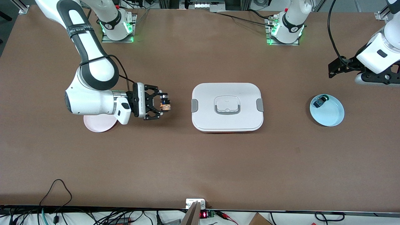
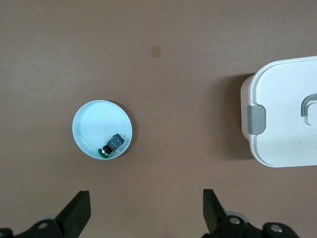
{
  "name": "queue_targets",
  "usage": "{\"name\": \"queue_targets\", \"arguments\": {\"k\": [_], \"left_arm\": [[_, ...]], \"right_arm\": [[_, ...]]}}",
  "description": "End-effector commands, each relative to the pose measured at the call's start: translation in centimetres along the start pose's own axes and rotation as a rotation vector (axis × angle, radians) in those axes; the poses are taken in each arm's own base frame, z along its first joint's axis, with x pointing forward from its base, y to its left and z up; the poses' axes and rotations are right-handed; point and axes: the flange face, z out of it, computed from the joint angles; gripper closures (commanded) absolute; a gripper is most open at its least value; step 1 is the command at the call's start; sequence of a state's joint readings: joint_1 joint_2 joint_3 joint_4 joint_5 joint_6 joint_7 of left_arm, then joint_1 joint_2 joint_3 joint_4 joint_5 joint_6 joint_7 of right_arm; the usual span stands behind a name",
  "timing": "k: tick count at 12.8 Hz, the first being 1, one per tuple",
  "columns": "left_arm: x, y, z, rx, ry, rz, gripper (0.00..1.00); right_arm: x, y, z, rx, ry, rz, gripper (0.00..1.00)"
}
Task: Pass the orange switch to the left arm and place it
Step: 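Lift the orange switch with the right gripper and carry it over the box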
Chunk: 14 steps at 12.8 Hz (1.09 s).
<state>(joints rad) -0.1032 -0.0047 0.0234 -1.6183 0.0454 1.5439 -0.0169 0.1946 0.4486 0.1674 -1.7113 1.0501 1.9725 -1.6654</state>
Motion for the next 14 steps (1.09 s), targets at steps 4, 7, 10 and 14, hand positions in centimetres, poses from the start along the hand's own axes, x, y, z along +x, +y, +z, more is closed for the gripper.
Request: {"name": "queue_targets", "arguments": {"k": [4, 7, 10, 14], "left_arm": [[-0.4, 0.8, 0.7, -0.061, -0.099, 0.008, 0.0], [-1.4, 0.5, 1.7, -0.277, -0.215, -0.015, 0.0], [0.3, -1.2, 4.9, -0.638, -0.324, -0.075, 0.0], [2.9, 0.5, 7.0, -0.976, -0.359, -0.095, 0.0]], "right_arm": [[6.4, -1.4, 3.2, 0.021, 0.331, 0.098, 1.0], [9.2, -2.3, 5.2, -0.002, 0.441, 0.14, 1.0], [10.8, -2.7, 6.0, -0.01, 0.514, 0.168, 1.0], [11.8, -2.8, 6.4, -0.01, 0.575, 0.193, 1.0]]}}
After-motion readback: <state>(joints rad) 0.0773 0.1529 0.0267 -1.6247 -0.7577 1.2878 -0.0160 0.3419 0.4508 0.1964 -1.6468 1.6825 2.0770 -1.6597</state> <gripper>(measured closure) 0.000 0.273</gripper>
